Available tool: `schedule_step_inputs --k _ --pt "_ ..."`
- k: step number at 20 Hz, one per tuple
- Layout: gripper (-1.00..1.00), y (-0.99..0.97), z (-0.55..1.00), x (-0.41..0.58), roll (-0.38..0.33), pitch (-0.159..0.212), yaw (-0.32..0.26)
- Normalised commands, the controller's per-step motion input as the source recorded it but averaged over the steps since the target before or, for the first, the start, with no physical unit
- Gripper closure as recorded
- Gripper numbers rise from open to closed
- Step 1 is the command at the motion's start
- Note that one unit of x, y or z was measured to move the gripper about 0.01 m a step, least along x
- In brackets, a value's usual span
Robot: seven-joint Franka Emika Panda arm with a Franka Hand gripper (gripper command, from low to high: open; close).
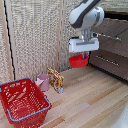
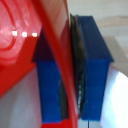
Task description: Move your gripper in the direction of the red bowl and clutch it softly. Cautiously raise the red bowl up from the surface. Hover the red bowl above the basket and gently bring it down inside. Let go of the gripper's grasp when the red bowl is within the basket.
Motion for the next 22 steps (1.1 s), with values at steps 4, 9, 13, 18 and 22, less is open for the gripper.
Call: schedule_step_inputs --k 4,9,13,18,22 --pt "1.0 0.59 0.66 0.186 0.103 0.085 0.087" --pt "1.0 0.77 0.48 0.057 0.082 0.019 0.033" --pt "1.0 0.88 0.24 0.0 0.049 -0.035 0.001" --pt "1.0 0.9 0.1 0.0 0.011 -0.132 -0.001" --pt "1.0 0.91 0.02 0.0 0.0 -0.176 -0.009"
